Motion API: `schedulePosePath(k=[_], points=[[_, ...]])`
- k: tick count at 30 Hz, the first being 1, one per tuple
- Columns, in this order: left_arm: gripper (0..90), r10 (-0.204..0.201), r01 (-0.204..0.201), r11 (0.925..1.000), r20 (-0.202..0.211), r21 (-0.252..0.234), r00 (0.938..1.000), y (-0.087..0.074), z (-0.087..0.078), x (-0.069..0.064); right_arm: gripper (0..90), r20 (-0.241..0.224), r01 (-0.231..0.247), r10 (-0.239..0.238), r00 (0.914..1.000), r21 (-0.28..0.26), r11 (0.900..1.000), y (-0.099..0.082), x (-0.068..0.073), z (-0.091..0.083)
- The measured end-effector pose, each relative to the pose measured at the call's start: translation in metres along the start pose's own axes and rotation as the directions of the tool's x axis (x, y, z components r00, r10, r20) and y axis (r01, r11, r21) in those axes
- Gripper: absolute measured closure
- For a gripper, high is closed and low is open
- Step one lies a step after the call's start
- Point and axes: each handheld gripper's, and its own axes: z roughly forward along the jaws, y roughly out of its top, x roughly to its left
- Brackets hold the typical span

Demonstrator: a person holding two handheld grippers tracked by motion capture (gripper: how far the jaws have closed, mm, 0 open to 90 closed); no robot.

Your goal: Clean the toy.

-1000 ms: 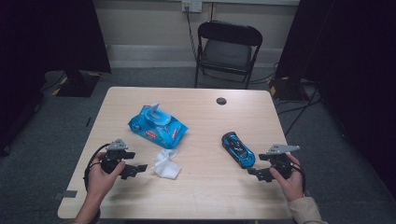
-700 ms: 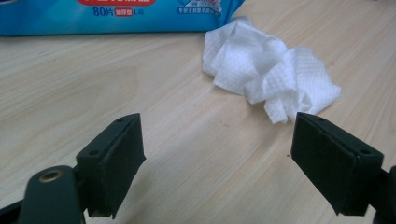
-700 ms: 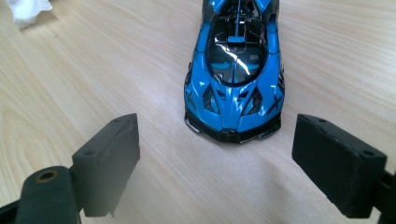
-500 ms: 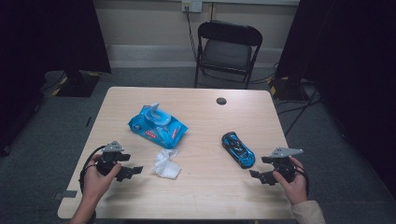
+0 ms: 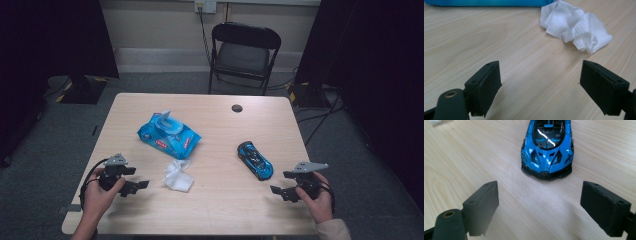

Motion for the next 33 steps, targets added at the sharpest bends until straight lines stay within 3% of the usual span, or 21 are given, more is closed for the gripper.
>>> schedulePosePath(k=[13, 21, 33], points=[[16.7, 0.002, -0.002, 1.0, -0.016, 0.005, 0.9999, -0.01, -0.005, 0.003, 14.6, 0.001, 0.022, -0.022, 0.9998, 0.02, 0.9996, -0.008, 0.003, -0.001], [16.7, 0.024, -0.024, 0.9993, -0.01, 0.029, 0.9996, -0.02, -0.009, 0.004, 14.6, 0.008, 0.017, -0.017, 0.9998, 0.019, 0.9997, -0.013, 0.001, -0.004], [16.7, 0.038, -0.037, 0.999, -0.016, 0.026, 0.9992, -0.025, -0.011, 0.006, 14.6, 0.008, 0.025, -0.026, 0.9996, 0.043, 0.9988, -0.022, 0.001, -0.002]])
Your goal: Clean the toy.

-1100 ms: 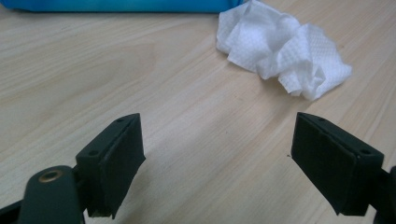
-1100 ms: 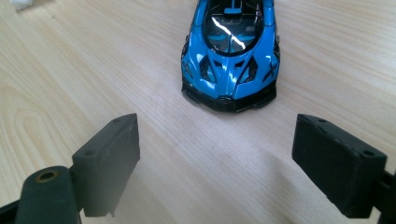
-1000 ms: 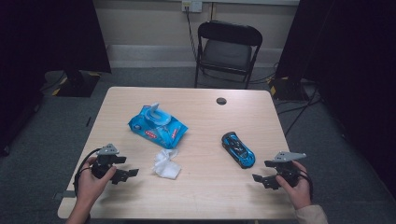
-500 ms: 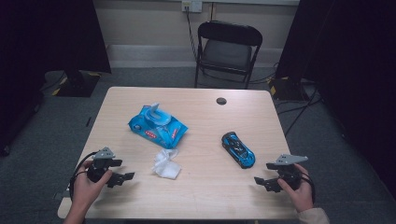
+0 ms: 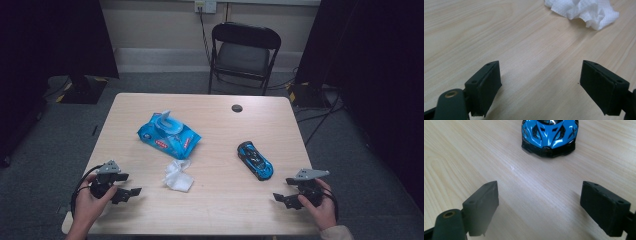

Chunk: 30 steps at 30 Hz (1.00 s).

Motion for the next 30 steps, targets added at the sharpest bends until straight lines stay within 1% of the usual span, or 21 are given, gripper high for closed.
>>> schedulePosePath(k=[2, 4, 6, 9, 12, 17, 21, 22, 27, 29, 30], points=[[16.7, -0.005, 0.005, 1.0, 0.005, 0.0, 1.0, -0.001, 0.0, 0.0, 14.6, 0.001, -0.003, 0.003, 1.0, 0.003, 1.0, -0.002, 0.0, 0.0], [16.7, 0.002, -0.002, 1.0, -0.002, 0.006, 1.0, -0.002, 0.0, 0.001, 14.6, 0.003, 0.001, -0.001, 1.0, 0.007, 1.0, -0.003, -0.001, 0.0], [16.7, -0.001, 0.001, 1.0, -0.01, 0.007, 0.9999, -0.003, 0.0, 0.001, 14.7, 0.009, 0.003, -0.003, 1.0, 0.001, 1.0, -0.005, 0.0, 0.0], [16.7, 0.018, -0.018, 0.9995, -0.012, 0.025, 0.9998, -0.004, 0.0, 0.0, 14.6, 0.006, 0.001, -0.001, 1.0, -0.008, 1.0, -0.008, -0.001, -0.002], [16.7, 0.028, -0.028, 0.9989, -0.02, 0.038, 0.9994, -0.006, 0.0, 0.0, 14.5, 0.005, -0.007, 0.007, 1.0, -0.02, 0.9998, -0.01, -0.002, -0.003], [16.7, 0.032, -0.031, 0.9987, -0.019, 0.04, 0.9993, -0.008, -0.001, 0.0, 14.4, 0.018, 0.024, -0.023, 0.9996, -0.028, 0.9993, -0.012, 0.0, -0.002], [16.6, 0.036, -0.035, 0.9986, -0.02, 0.039, 0.9992, -0.01, -0.001, 0.0, 14.4, 0.023, 0.037, -0.036, 0.9991, -0.032, 0.9988, -0.014, 0.001, -0.003], [16.6, 0.036, -0.036, 0.9985, -0.011, 0.041, 0.9993, -0.01, -0.002, 0.0, 14.4, 0.024, 0.038, -0.037, 0.999, -0.035, 0.9987, -0.015, 0.001, -0.003], [16.7, 0.04, -0.039, 0.9986, -0.009, 0.036, 0.9992, -0.012, -0.004, 0.0, 14.3, 0.029, 0.051, -0.05, 0.9983, -0.037, 0.998, -0.016, 0.002, -0.003], [16.7, 0.045, -0.044, 0.9983, -0.013, 0.038, 0.9989, -0.014, -0.005, 0.001, 14.1, 0.035, 0.059, -0.058, 0.9977, -0.042, 0.9974, -0.017, 0.002, -0.002], [16.8, 0.04, -0.039, 0.9986, -0.017, 0.036, 0.9991, -0.015, -0.005, 0.001, 14.1, 0.036, 0.061, -0.059, 0.9976, -0.044, 0.9972, -0.017, 0.002, -0.002]])
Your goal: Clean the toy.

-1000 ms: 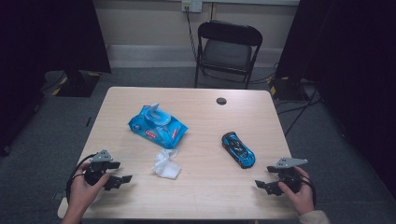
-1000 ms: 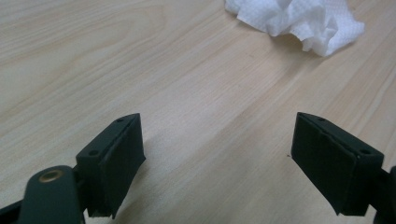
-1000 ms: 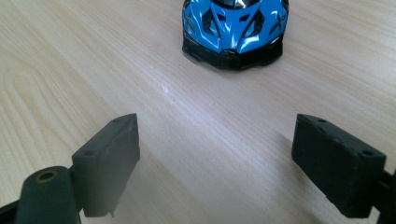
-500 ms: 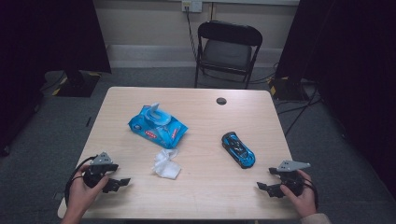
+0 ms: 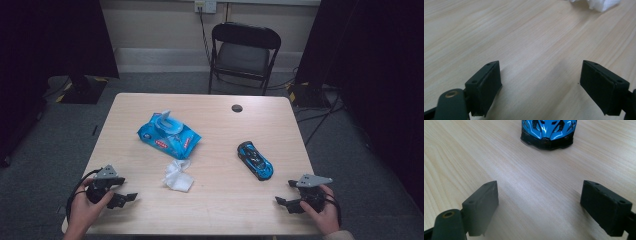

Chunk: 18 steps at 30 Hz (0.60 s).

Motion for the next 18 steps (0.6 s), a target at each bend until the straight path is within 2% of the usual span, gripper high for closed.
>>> schedulePosePath(k=[15, 18], points=[[16.4, 0.021, -0.021, 0.9998, -0.013, -0.007, 0.9997, -0.0056, -0.0035, 0.0022, 14.0, 0.006, 0.02, -0.02, 0.9998, 0.004, 0.9998, -0.0006, 0.0016, 0.0], [15.6, 0.041, -0.041, 0.9991, -0.014, -0.01, 0.9991, -0.0068, -0.0035, 0.0032, 14.0, 0.006, 0.02, -0.02, 0.9998, 0.005, 0.9998, -0.0006, 0.0016, 0.0]])
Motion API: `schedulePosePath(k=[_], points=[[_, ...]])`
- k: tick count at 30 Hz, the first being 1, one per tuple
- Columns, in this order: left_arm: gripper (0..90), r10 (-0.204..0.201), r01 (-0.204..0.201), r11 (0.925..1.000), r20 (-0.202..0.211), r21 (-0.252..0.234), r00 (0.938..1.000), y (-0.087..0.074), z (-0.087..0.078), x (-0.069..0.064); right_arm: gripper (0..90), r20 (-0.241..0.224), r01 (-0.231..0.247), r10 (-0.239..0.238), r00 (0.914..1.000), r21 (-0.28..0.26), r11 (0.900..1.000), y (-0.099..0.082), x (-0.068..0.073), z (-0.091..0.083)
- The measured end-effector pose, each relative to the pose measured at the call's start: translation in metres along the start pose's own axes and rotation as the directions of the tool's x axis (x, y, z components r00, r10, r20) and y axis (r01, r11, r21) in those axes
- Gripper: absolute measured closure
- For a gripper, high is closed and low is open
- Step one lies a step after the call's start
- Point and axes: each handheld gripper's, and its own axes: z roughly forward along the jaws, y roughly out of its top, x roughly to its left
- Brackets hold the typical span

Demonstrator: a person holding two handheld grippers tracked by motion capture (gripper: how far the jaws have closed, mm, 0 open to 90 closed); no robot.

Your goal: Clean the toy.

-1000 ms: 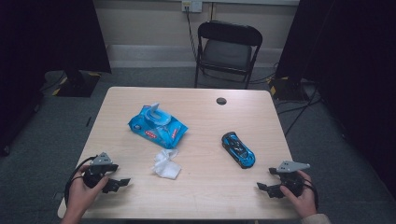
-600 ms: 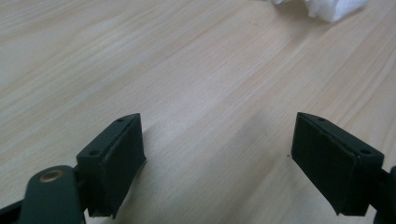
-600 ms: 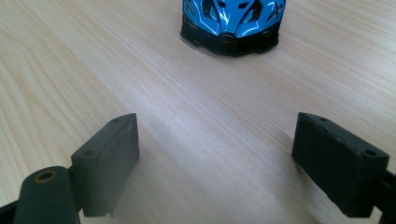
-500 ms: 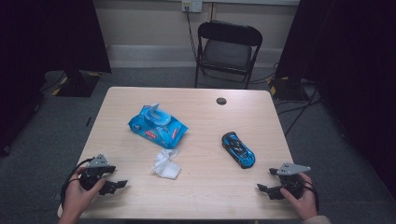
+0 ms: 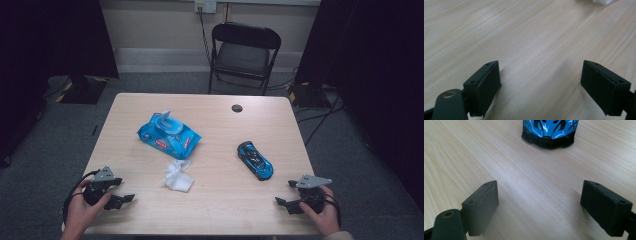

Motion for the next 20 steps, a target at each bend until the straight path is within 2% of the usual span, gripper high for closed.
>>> schedulePosePath(k=[3, 5, 7, 11, 16, 20], points=[[15.6, 0.024, -0.024, 0.9997, -0.018, 0.008, 0.9995, -0.002, -0.002, 0.002, 14.0, 0.0, 0.0, 0.0, 1.0, 0.0, 1.0, 0.0, 0.0, 0.0], [15.3, 0.033, -0.033, 0.9994, -0.012, -0.002, 0.9994, -0.005, -0.002, 0.002, 14.0, 0.0, 0.001, -0.001, 1.0, 0.0, 1.0, 0.0, 0.0, 0.0], [15.2, 0.071, -0.071, 0.9974, -0.031, 0.011, 0.997, -0.006, -0.003, 0.003, 14.0, 0.0, 0.003, -0.003, 1.0, 0.001, 1.0, 0.0, 0.0, 0.0], [13.2, 0.08, -0.08, 0.9968, -0.027, -0.004, 0.9964, -0.009, -0.003, 0.003, 14.0, -0.001, 0.004, -0.004, 1.0, 0.001, 1.0, 0.0, 0.0, 0.0], [0.6, 0.103, -0.103, 0.9943, -0.007, -0.027, 0.9947, -0.011, 0.003, 0.003, 13.9, -0.005, 0.007, -0.007, 1.0, 0.001, 1.0, 0.0, -0.001, 0.0], [0.0, 0.101, -0.101, 0.9943, -0.012, -0.032, 0.9948, -0.012, 0.003, 0.003, 13.8, -0.012, 0.016, -0.016, 0.9998, 0.002, 0.9999, 0.0, -0.002, 0.0]])
